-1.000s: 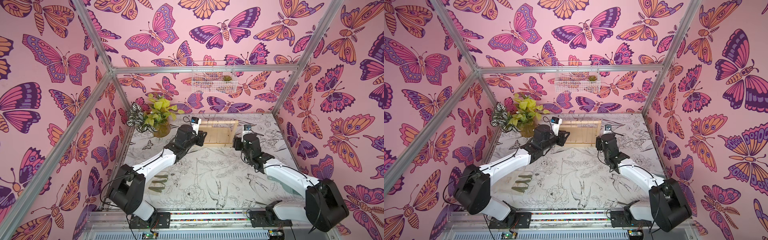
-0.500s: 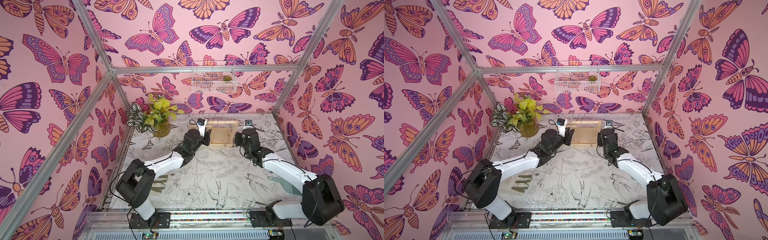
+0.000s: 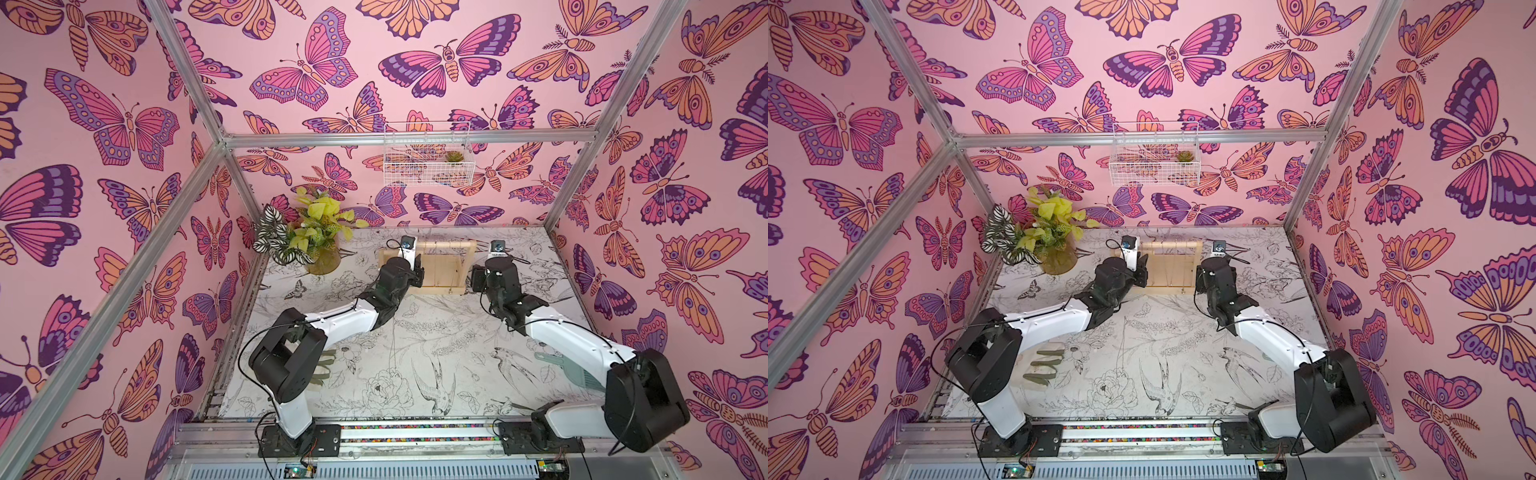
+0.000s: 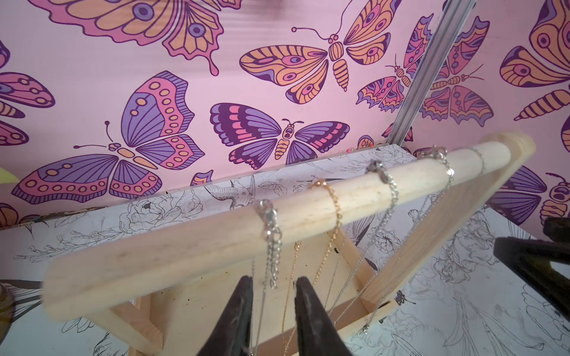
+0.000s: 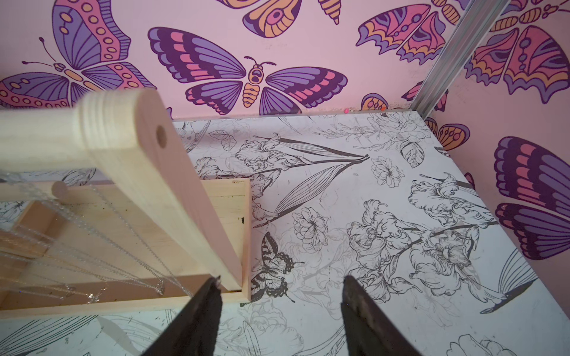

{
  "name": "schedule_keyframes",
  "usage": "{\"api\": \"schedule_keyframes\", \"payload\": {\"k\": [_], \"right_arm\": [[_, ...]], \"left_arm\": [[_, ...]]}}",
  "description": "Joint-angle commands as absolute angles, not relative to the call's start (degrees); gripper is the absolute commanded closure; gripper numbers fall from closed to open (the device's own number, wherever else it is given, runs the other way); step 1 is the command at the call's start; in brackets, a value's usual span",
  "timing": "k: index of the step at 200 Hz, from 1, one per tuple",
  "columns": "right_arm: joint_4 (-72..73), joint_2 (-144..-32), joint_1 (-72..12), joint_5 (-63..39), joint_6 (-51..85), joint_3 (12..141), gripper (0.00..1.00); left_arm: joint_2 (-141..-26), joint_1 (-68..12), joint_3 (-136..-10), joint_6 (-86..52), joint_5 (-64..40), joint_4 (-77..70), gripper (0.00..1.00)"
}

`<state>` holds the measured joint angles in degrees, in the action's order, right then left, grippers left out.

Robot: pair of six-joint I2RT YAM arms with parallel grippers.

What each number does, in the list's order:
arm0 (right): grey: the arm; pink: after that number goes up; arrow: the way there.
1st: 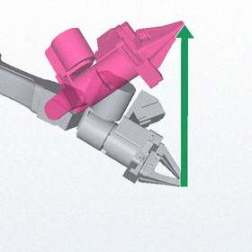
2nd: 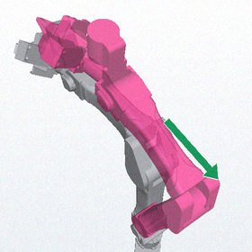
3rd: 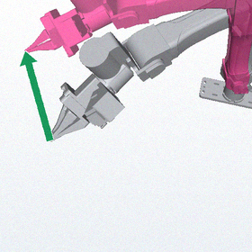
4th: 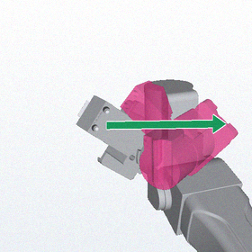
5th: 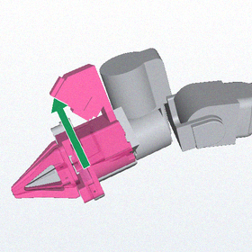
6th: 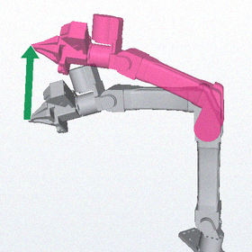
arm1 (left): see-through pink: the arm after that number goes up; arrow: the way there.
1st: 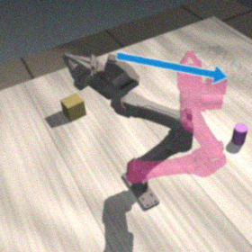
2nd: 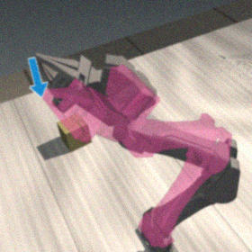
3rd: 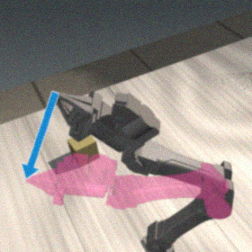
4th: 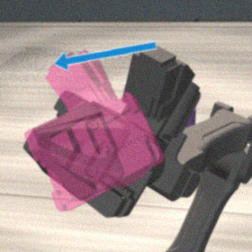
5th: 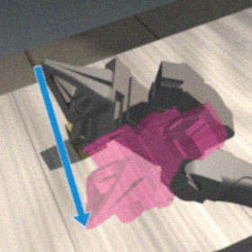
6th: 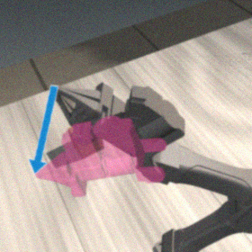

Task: Take the necklace off the jewelry display stand
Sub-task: Take off the necklace from the stand.

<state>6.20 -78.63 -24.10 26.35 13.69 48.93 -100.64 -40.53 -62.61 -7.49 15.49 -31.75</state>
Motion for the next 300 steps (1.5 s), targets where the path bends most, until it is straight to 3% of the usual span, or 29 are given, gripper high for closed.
{"api": "schedule_keyframes", "payload": {"k": [1, 62, 91, 139, 300], "right_arm": [[6.1, -77.8, -23.9, 27.2, 14.2, 49.0, 0.35], [7.1, -78.0, -23.9, 26.5, 14.4, 47.9, 0.37], [7.2, -78.0, -23.8, 26.5, 14.3, 47.8, 0.37], [7.6, -78.4, -23.6, 26.1, 14.6, 47.6, 0.37], [8.3, -78.5, -23.6, 25.0, 15.6, 46.8, 0.38]], "left_arm": [[-102.0, -40.7, -63.8, -6.7, 17.3, -33.3, 0.72], [-103.6, -40.7, -65.4, -5.4, 20.9, -34.0, 0.73], [-103.6, -40.7, -65.7, -5.0, 21.5, -34.1, 0.90], [-102.4, -40.7, -65.4, -4.0, 20.7, -33.8, 1.00], [-94.2, -36.1, -60.8, 0.4, 22.2, -27.9, 1.00]]}}
